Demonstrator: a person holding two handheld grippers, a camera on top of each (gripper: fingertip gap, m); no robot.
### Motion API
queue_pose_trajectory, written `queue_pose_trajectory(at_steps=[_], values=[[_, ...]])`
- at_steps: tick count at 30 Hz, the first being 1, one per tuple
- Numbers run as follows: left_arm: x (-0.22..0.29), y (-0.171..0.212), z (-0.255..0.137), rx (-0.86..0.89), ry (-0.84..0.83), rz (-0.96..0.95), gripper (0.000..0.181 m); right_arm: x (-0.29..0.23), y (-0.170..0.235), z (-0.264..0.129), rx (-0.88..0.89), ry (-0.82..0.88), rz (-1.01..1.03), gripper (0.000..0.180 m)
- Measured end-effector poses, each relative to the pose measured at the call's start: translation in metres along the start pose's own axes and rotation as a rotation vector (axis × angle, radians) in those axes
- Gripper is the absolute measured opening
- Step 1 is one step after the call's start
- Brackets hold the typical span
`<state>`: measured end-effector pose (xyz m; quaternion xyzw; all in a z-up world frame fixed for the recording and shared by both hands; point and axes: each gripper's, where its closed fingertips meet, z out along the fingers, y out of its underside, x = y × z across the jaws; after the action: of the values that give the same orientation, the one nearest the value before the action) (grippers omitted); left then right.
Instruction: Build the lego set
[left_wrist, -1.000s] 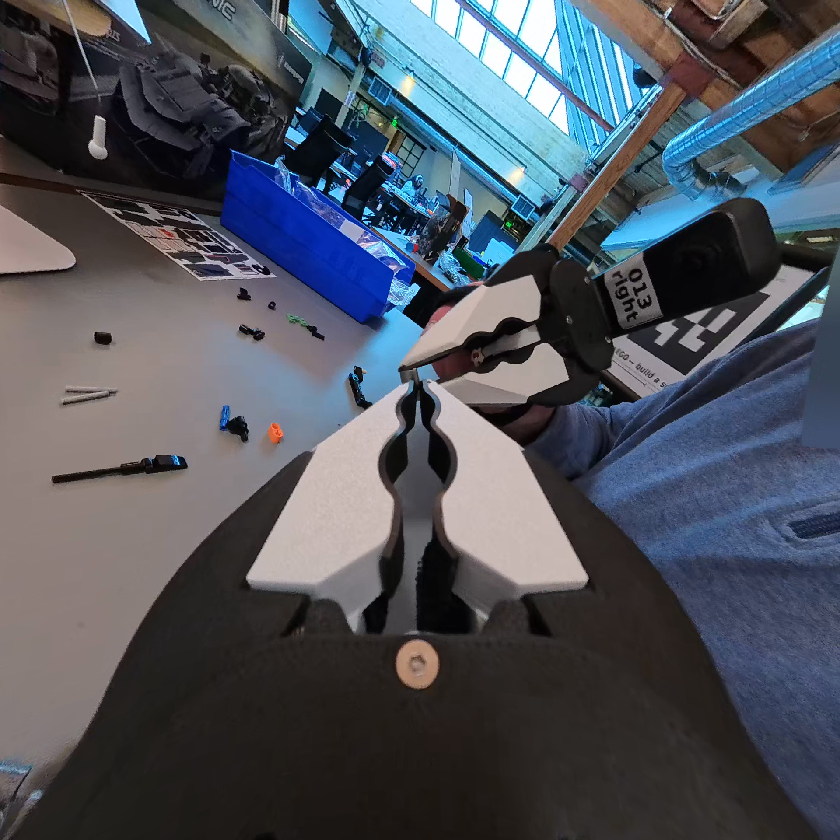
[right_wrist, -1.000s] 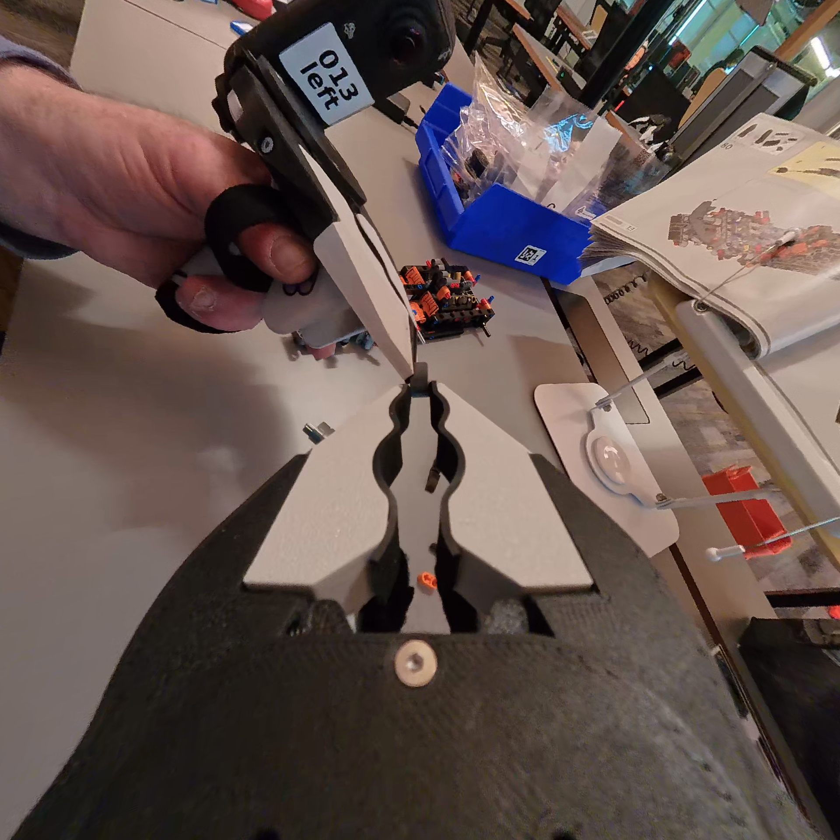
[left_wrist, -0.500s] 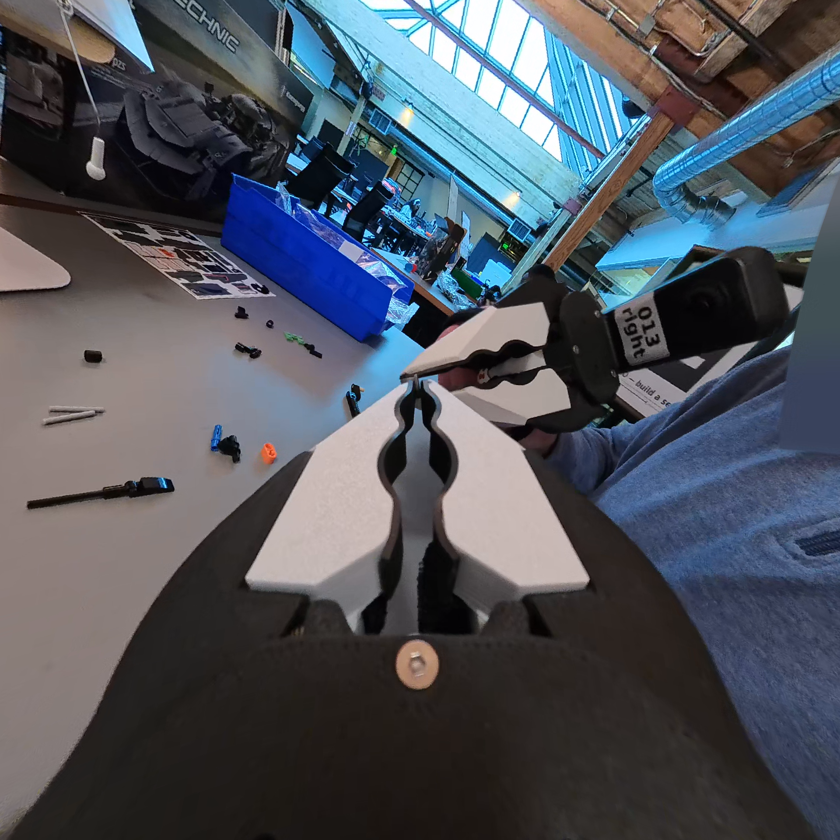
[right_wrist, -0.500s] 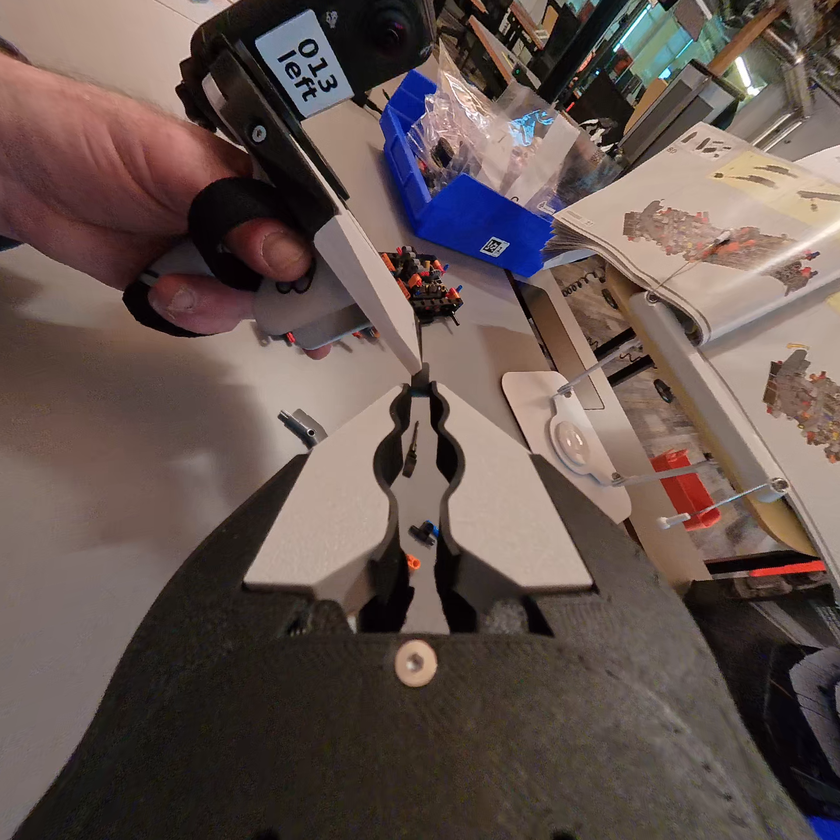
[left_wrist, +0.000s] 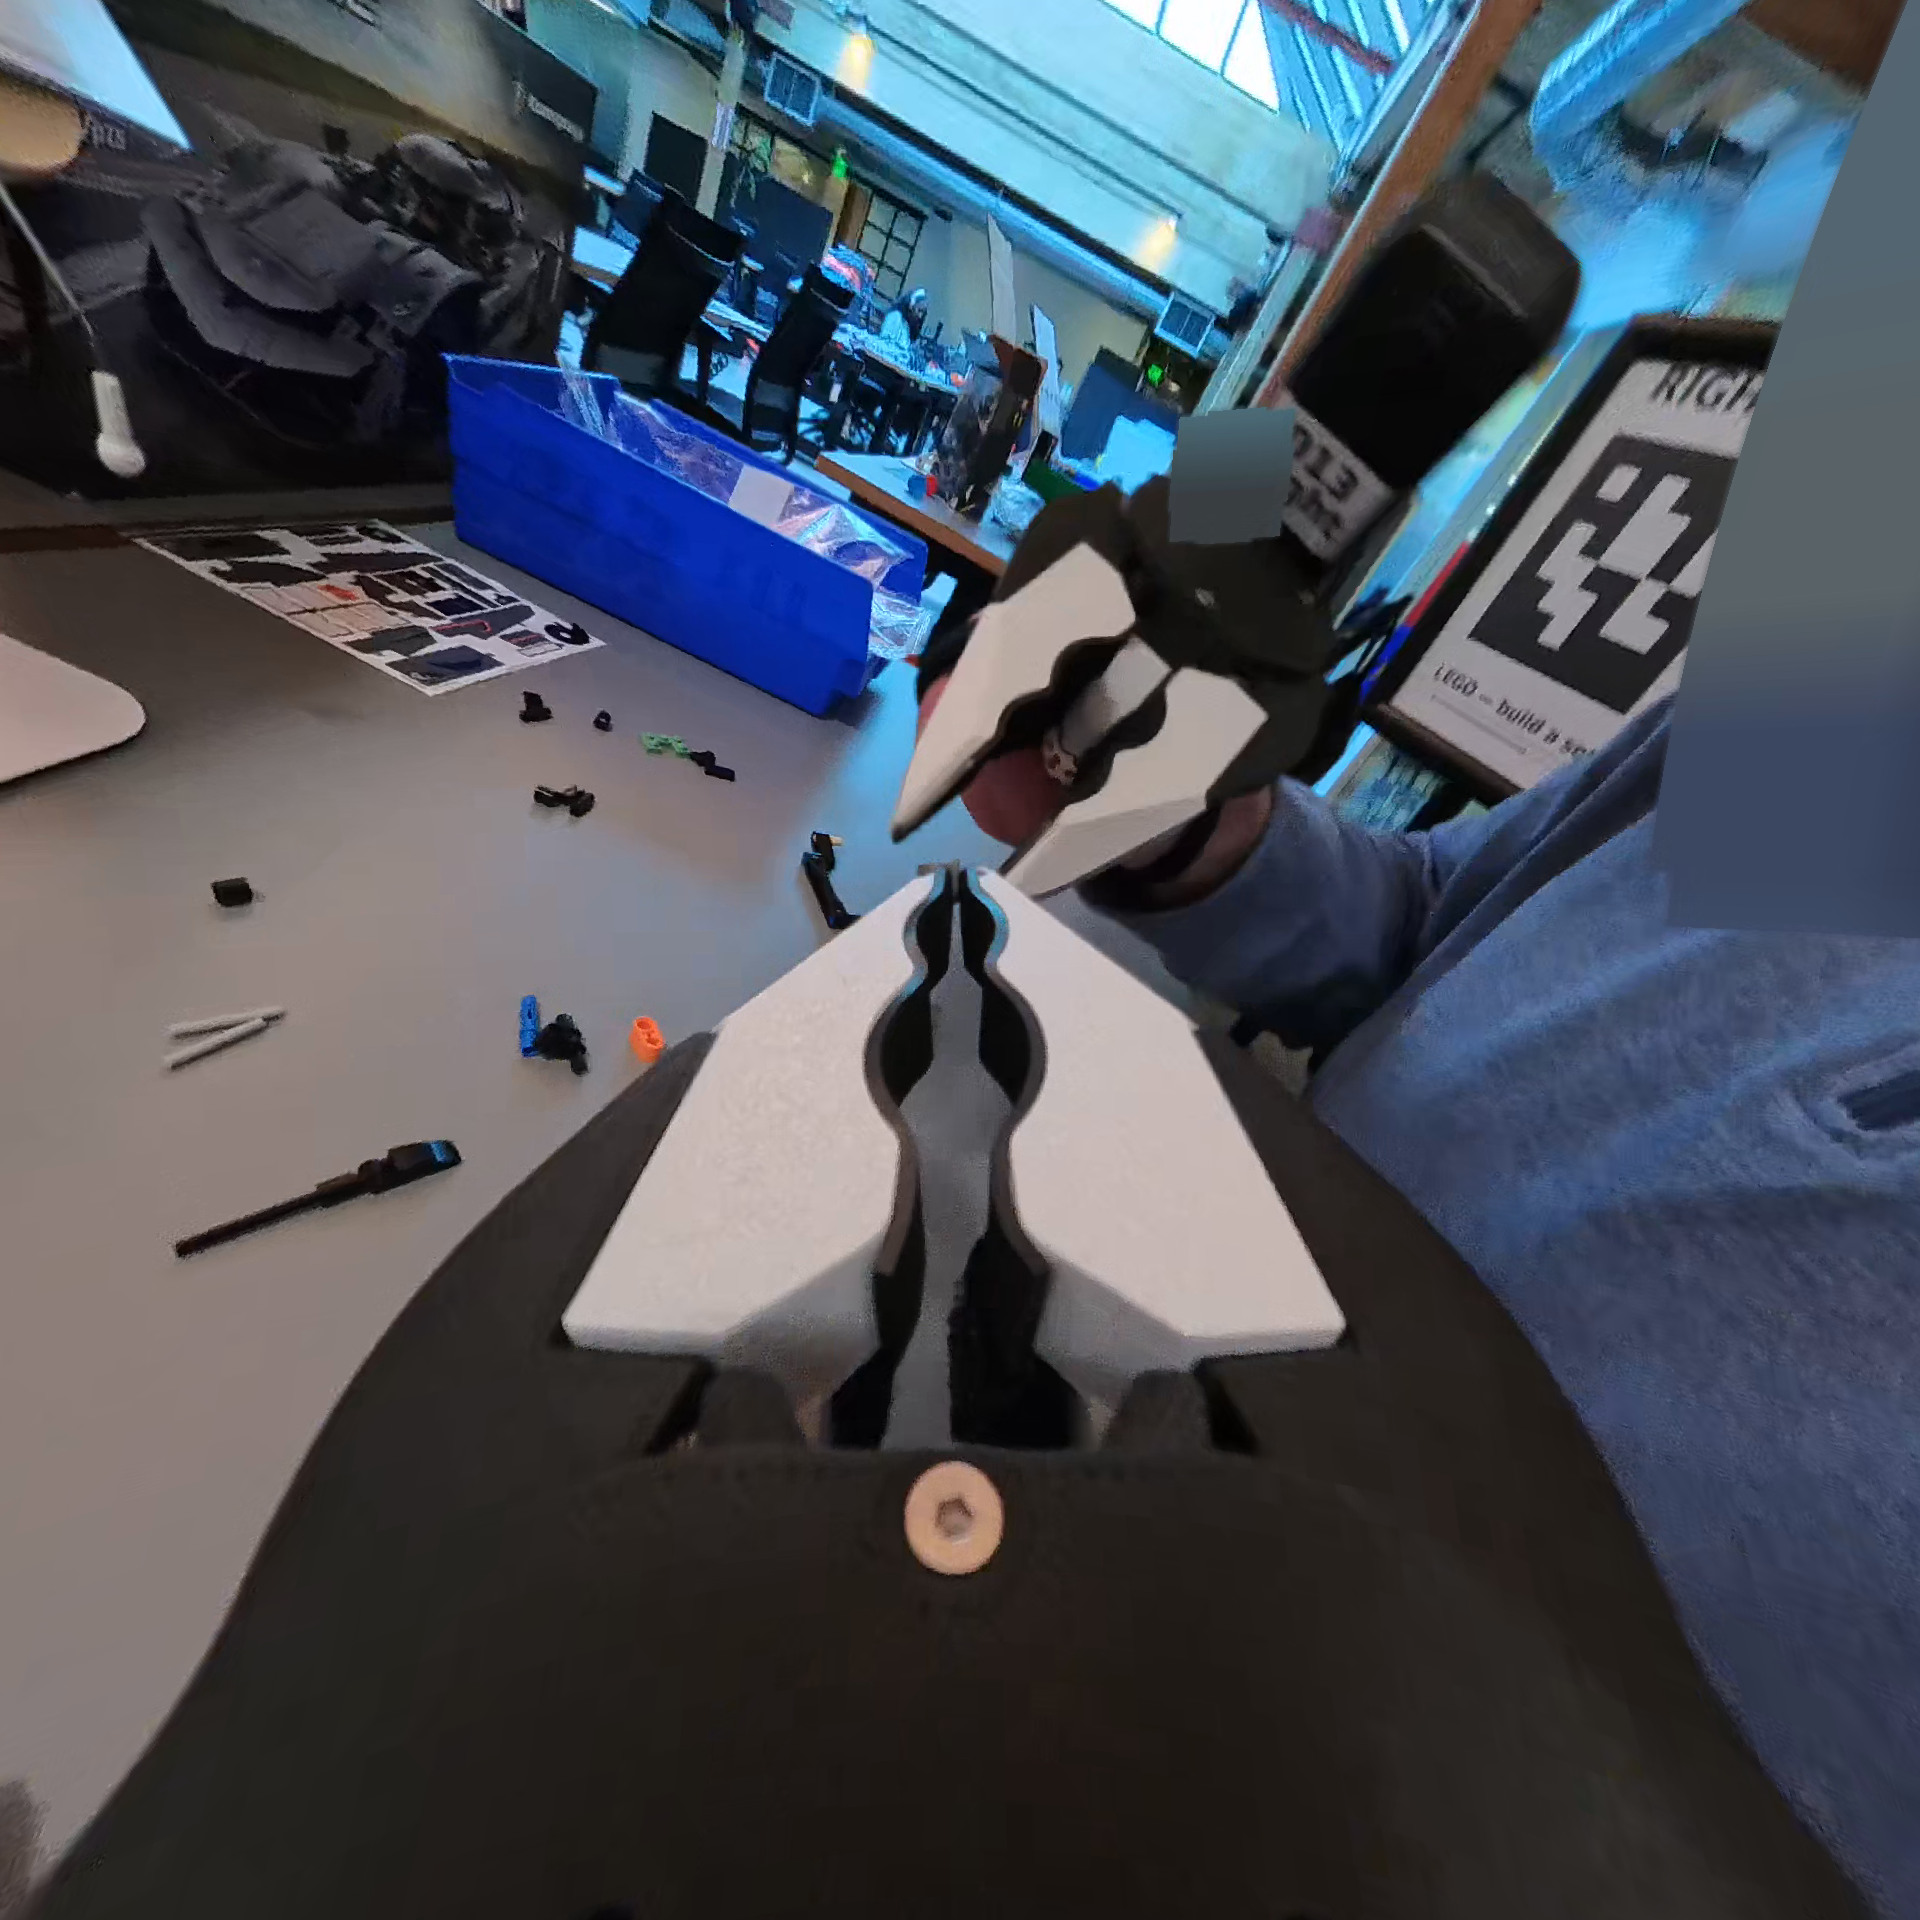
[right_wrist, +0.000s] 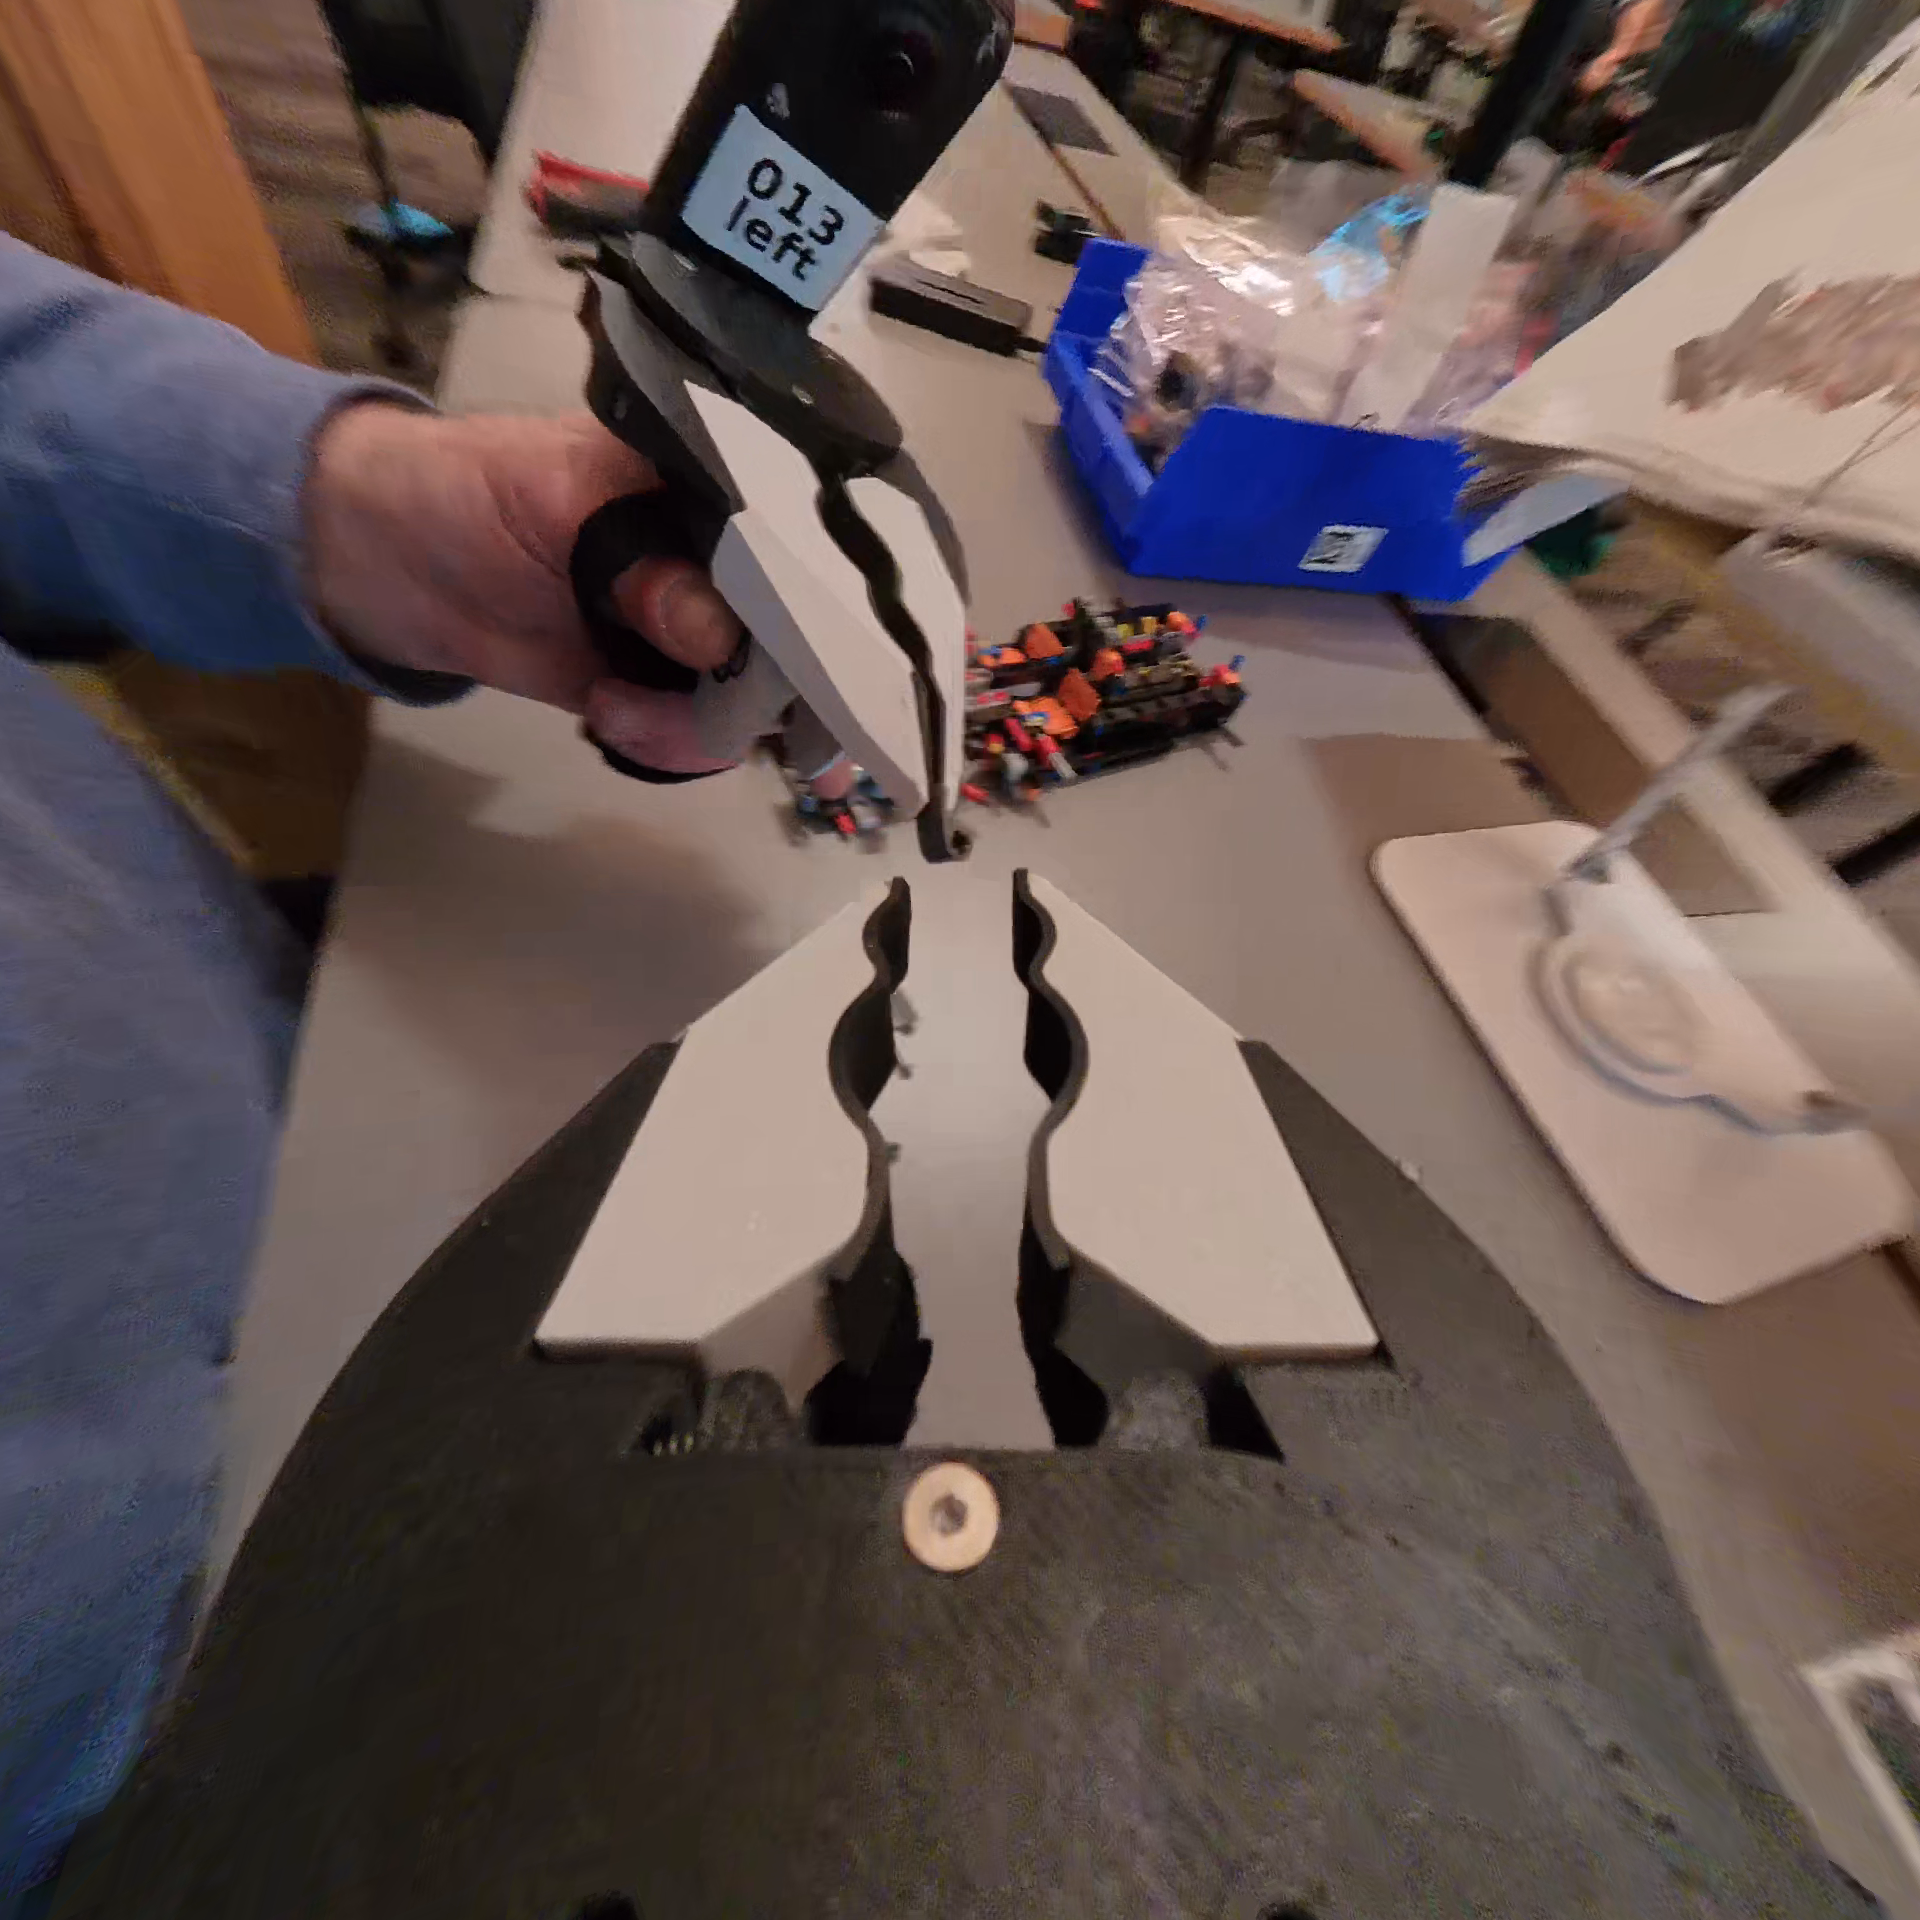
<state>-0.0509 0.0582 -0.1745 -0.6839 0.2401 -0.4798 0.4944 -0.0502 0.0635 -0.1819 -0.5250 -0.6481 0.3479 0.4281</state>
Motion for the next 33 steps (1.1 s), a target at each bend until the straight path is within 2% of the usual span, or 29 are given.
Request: queue_pose_trajectory(at_steps=[2,7,17,19,21,26,29,33], values=[[0.004,0.0,0.001,-0.038,0.016,0.044,0.0,-0.006,0.001,-0.001,0.002,-0.11,0.06,0.013],[0.009,0.008,0.006,-0.166,0.026,0.157,0.0,-0.009,0.001,-0.001,0.009,-0.218,0.094,0.01],[0.008,0.018,0.011,-0.296,0.043,0.208,0.0,-0.016,0.011,0.001,-0.039,-0.307,0.074,0.005],[0.004,0.018,0.01,-0.306,-0.003,0.213,0.002,-0.013,0.012,0.001,-0.025,-0.306,0.114,0.005],[-0.01,0.027,0.002,-0.364,-0.106,0.247,0.015,-0.01,0.016,0.0,-0.017,-0.296,0.148,0.004],[-0.047,0.081,-0.024,-0.629,-0.371,0.332,0.026,-0.01,0.034,0.0,0.021,-0.309,0.263,0.005],[-0.067,0.108,-0.033,-0.766,-0.472,0.362,0.032,-0.013,0.041,0.003,0.035,-0.327,0.307,0.005],[-0.079,0.127,-0.034,-0.844,-0.513,0.346,0.033,-0.015,0.048,0.006,0.033,-0.326,0.332,0.005]])
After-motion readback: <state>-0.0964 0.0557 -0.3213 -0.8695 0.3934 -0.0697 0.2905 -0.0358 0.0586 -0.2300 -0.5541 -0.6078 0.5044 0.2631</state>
